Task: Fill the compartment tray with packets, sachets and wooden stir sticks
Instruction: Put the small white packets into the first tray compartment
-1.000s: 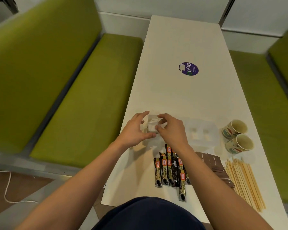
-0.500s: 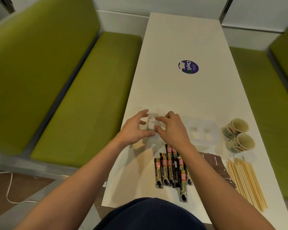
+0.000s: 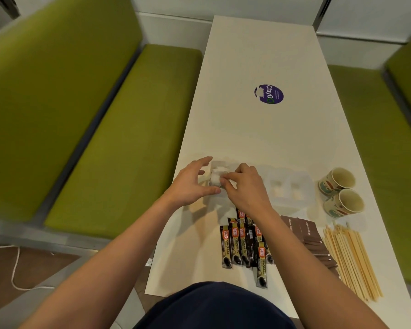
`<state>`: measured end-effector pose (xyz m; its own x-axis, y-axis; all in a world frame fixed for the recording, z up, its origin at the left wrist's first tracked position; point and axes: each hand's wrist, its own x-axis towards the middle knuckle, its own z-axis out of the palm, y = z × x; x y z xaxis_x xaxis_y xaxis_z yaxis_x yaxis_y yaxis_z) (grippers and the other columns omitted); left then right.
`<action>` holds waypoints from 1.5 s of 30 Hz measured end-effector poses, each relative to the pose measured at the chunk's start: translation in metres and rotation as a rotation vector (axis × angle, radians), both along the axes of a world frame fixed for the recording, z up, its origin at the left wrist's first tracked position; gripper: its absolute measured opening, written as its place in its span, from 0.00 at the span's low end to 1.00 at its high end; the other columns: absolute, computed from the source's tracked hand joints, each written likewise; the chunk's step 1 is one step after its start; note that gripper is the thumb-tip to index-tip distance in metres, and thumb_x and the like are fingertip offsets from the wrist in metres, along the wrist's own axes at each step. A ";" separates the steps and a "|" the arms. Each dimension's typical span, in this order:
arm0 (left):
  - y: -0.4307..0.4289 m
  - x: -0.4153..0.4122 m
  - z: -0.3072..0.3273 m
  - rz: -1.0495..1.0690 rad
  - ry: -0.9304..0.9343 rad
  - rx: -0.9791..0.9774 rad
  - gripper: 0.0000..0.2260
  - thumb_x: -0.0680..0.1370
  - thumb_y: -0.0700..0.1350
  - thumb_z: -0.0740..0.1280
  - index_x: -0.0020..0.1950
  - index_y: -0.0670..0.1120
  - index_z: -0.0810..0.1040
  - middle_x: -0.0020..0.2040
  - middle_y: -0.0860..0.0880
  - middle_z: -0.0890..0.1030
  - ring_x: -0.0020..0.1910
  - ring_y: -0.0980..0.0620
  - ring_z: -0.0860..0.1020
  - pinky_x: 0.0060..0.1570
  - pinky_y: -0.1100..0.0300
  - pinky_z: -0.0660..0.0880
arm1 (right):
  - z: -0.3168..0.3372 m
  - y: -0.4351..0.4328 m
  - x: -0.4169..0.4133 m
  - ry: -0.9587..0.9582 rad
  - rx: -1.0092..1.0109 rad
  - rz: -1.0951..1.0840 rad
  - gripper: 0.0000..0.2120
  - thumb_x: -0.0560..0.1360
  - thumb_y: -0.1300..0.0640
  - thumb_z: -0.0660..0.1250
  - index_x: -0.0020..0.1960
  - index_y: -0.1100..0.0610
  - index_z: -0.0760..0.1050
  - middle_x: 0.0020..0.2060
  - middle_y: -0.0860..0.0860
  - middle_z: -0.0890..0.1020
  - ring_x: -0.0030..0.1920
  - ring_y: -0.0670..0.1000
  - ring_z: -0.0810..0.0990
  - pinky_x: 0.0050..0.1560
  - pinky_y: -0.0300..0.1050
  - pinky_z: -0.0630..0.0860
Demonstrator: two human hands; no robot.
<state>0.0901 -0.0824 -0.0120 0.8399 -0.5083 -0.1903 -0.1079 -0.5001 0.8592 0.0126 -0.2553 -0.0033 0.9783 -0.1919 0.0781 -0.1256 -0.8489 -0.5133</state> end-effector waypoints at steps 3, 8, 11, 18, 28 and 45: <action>0.002 0.001 0.000 0.011 -0.006 0.001 0.43 0.68 0.52 0.82 0.78 0.56 0.64 0.72 0.53 0.71 0.66 0.54 0.73 0.61 0.48 0.78 | 0.005 -0.003 -0.012 -0.079 0.099 -0.068 0.11 0.81 0.48 0.67 0.60 0.48 0.84 0.44 0.44 0.72 0.52 0.50 0.72 0.52 0.43 0.70; 0.010 -0.003 -0.006 0.038 0.041 -0.008 0.44 0.66 0.53 0.83 0.78 0.57 0.64 0.72 0.55 0.70 0.66 0.55 0.73 0.60 0.48 0.79 | 0.012 -0.012 -0.042 -0.141 0.246 -0.205 0.08 0.81 0.50 0.67 0.57 0.47 0.84 0.46 0.43 0.75 0.53 0.44 0.73 0.50 0.27 0.65; 0.015 -0.009 -0.010 0.046 0.045 0.005 0.41 0.70 0.47 0.81 0.78 0.56 0.64 0.71 0.54 0.70 0.66 0.54 0.73 0.60 0.51 0.79 | 0.007 -0.016 -0.061 -0.125 0.262 -0.215 0.09 0.81 0.51 0.68 0.59 0.48 0.83 0.47 0.41 0.75 0.54 0.44 0.74 0.51 0.39 0.71; 0.014 -0.006 -0.014 0.099 -0.051 0.106 0.25 0.78 0.38 0.66 0.74 0.51 0.71 0.67 0.50 0.73 0.60 0.52 0.77 0.51 0.60 0.75 | -0.012 -0.026 -0.099 -0.040 0.105 -0.195 0.14 0.80 0.54 0.68 0.65 0.53 0.81 0.51 0.43 0.73 0.57 0.46 0.69 0.54 0.37 0.66; -0.015 0.025 -0.024 0.059 -0.216 0.261 0.11 0.80 0.42 0.67 0.62 0.46 0.82 0.56 0.45 0.79 0.51 0.45 0.80 0.51 0.59 0.71 | -0.009 -0.023 -0.081 -0.126 -0.015 -0.149 0.13 0.80 0.54 0.68 0.64 0.55 0.80 0.50 0.50 0.79 0.52 0.53 0.75 0.52 0.50 0.75; -0.026 0.023 0.064 -0.113 -0.379 0.155 0.07 0.79 0.46 0.71 0.55 0.50 0.86 0.47 0.54 0.86 0.43 0.60 0.80 0.43 0.75 0.70 | -0.014 -0.026 -0.053 -0.136 -0.024 -0.144 0.08 0.80 0.50 0.71 0.53 0.52 0.87 0.42 0.48 0.75 0.46 0.53 0.74 0.41 0.49 0.74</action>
<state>0.1129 -0.1088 0.0523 0.8058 -0.5908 0.0394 -0.4630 -0.5872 0.6639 -0.0400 -0.2817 -0.0176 0.9211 -0.3255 0.2135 -0.1774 -0.8392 -0.5140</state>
